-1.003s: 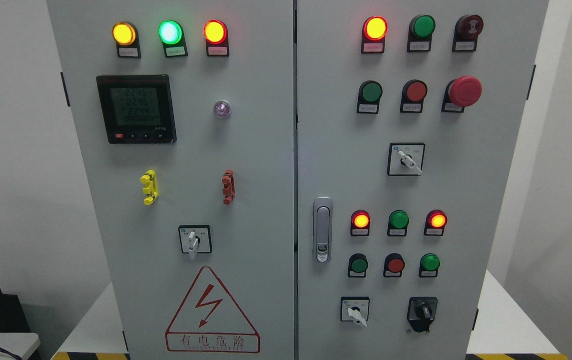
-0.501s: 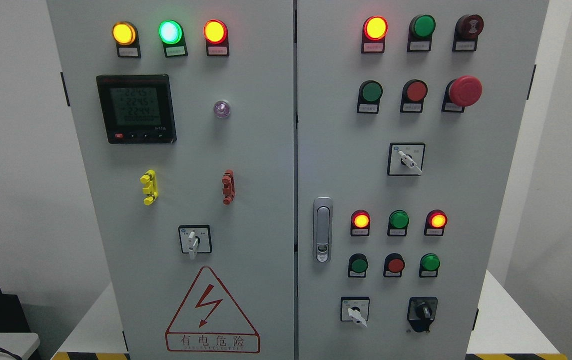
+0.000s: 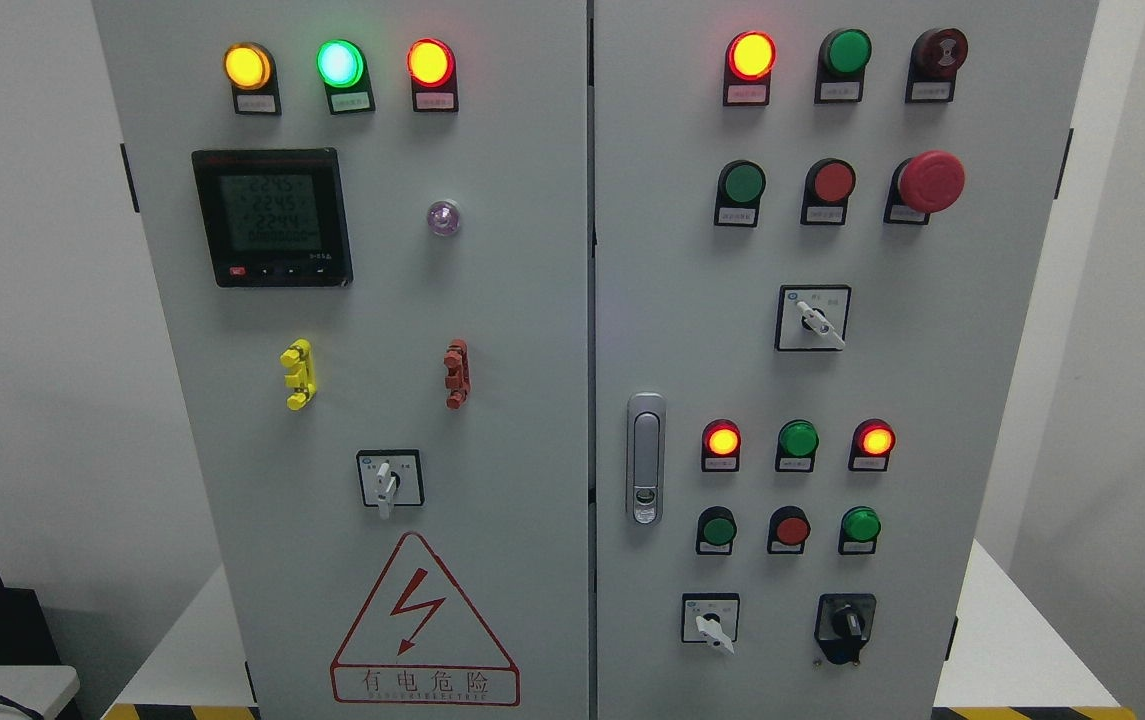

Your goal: Turn on light switch 1

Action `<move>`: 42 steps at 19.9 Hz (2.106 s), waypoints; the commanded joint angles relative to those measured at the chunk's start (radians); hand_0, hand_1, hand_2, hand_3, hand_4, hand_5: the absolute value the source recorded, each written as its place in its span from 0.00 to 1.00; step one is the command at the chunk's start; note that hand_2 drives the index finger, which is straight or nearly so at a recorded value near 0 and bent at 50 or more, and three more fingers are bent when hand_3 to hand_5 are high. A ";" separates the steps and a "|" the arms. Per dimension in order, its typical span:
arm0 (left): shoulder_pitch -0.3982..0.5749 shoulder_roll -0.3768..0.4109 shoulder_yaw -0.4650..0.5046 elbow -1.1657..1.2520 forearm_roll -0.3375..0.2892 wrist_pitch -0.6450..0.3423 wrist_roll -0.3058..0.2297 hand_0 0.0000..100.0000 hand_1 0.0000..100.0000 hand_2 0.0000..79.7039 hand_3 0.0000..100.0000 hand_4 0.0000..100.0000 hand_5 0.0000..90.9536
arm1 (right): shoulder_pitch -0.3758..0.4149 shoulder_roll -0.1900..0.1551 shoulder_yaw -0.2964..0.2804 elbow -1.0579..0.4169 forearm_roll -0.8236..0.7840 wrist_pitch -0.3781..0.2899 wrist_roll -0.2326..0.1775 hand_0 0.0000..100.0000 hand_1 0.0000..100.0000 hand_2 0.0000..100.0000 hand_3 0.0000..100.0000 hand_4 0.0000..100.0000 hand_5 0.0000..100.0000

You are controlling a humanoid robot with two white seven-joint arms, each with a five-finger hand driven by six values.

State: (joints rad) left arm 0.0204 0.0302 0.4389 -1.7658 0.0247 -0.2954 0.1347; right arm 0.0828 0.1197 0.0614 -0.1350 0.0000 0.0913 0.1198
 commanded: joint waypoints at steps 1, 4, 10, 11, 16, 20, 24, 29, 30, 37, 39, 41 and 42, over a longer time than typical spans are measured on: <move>-0.046 -0.036 -0.193 -0.135 0.008 0.027 0.029 0.23 0.17 0.52 0.64 0.71 0.68 | 0.000 0.000 0.000 0.000 -0.017 -0.001 0.000 0.12 0.39 0.00 0.00 0.00 0.00; -0.102 -0.053 -0.285 -0.144 0.004 0.108 0.103 0.22 0.19 0.54 0.65 0.72 0.69 | 0.000 0.000 0.000 0.000 -0.017 -0.001 0.000 0.12 0.39 0.00 0.00 0.00 0.00; -0.189 -0.093 -0.420 -0.149 0.003 0.263 0.198 0.17 0.24 0.60 0.70 0.75 0.74 | 0.002 0.000 0.000 0.000 -0.017 -0.001 0.000 0.12 0.39 0.00 0.00 0.00 0.00; -0.197 -0.098 -0.443 -0.149 -0.003 0.269 0.210 0.16 0.24 0.60 0.70 0.75 0.75 | 0.000 0.000 0.000 0.000 -0.017 -0.001 0.000 0.12 0.39 0.00 0.00 0.00 0.00; -0.220 -0.110 -0.522 -0.149 -0.133 0.335 0.241 0.16 0.26 0.62 0.72 0.77 0.77 | 0.000 0.000 0.000 0.000 -0.018 -0.001 0.000 0.12 0.39 0.00 0.00 0.00 0.00; -0.223 -0.111 -0.554 -0.149 -0.141 0.392 0.285 0.14 0.28 0.66 0.74 0.79 0.78 | 0.002 0.000 0.000 0.000 -0.018 -0.001 0.000 0.12 0.39 0.00 0.00 0.00 0.00; -0.252 -0.118 -0.571 -0.144 -0.160 0.475 0.316 0.11 0.32 0.70 0.78 0.80 0.80 | 0.000 0.000 0.000 0.000 -0.017 -0.001 0.000 0.12 0.39 0.00 0.00 0.00 0.00; -0.254 -0.118 -0.586 -0.136 -0.261 0.509 0.347 0.02 0.43 0.71 0.78 0.81 0.81 | 0.000 0.000 0.000 0.000 -0.017 -0.001 0.000 0.12 0.39 0.00 0.00 0.00 0.00; -0.260 -0.119 -0.589 -0.135 -0.262 0.522 0.365 0.01 0.46 0.71 0.78 0.81 0.81 | 0.000 0.000 0.000 0.000 -0.018 -0.001 0.000 0.12 0.39 0.00 0.00 0.00 0.00; -0.301 -0.128 -0.592 -0.135 -0.262 0.619 0.398 0.02 0.54 0.72 0.80 0.82 0.81 | 0.000 0.000 0.000 0.000 -0.017 -0.001 0.000 0.12 0.39 0.00 0.00 0.00 0.00; -0.313 -0.128 -0.592 -0.130 -0.262 0.647 0.398 0.04 0.54 0.72 0.80 0.82 0.82 | 0.000 0.000 0.000 0.000 -0.018 -0.001 0.000 0.12 0.39 0.00 0.00 0.00 0.00; -0.321 -0.130 -0.592 -0.129 -0.261 0.662 0.398 0.06 0.54 0.72 0.80 0.82 0.82 | 0.000 0.000 0.000 0.000 -0.018 -0.001 0.000 0.12 0.39 0.00 0.00 0.00 0.00; -0.330 -0.130 -0.592 -0.127 -0.262 0.665 0.398 0.07 0.53 0.72 0.80 0.82 0.82 | 0.000 0.000 0.000 0.000 -0.017 -0.001 0.000 0.12 0.39 0.00 0.00 0.00 0.00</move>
State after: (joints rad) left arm -0.2791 -0.0890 -0.1218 -1.8988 -0.2301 0.3517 0.5316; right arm 0.0831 0.1197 0.0614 -0.1350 0.0000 0.0913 0.1198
